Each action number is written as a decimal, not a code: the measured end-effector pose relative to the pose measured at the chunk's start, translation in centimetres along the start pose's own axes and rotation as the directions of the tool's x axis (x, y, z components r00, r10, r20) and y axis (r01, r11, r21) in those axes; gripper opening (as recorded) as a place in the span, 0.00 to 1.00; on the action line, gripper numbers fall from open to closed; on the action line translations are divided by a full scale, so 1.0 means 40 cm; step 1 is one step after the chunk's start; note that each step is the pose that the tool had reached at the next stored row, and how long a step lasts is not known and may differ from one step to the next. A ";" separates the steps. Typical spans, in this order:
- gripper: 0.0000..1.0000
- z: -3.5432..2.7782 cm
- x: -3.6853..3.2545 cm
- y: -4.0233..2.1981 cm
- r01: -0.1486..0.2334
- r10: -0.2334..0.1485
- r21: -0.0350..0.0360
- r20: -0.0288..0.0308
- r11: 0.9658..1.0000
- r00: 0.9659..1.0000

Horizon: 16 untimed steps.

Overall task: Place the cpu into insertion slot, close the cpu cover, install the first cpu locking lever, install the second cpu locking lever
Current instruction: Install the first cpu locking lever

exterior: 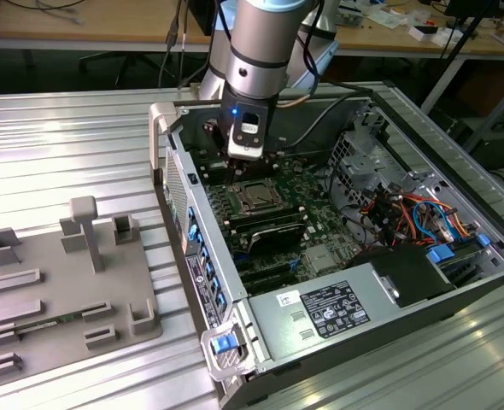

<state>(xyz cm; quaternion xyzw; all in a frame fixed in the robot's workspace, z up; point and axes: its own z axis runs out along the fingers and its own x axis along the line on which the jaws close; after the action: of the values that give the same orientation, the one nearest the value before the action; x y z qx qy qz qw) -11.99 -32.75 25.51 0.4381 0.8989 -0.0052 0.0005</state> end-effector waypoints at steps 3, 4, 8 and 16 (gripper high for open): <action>0.11 -0.009 0.002 0.002 0.007 -0.007 0.000 0.000 1.000 1.000; 0.11 -0.011 0.003 0.003 0.011 -0.011 0.000 0.000 1.000 1.000; 0.11 -0.013 0.008 0.006 0.044 -0.044 0.000 0.000 0.999 0.999; 0.11 -0.012 0.021 -0.001 0.089 -0.089 -0.001 0.001 0.996 0.996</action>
<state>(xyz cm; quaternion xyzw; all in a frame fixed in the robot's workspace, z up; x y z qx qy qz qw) -12.53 -32.09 26.00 0.3979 0.9174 -0.0051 0.0008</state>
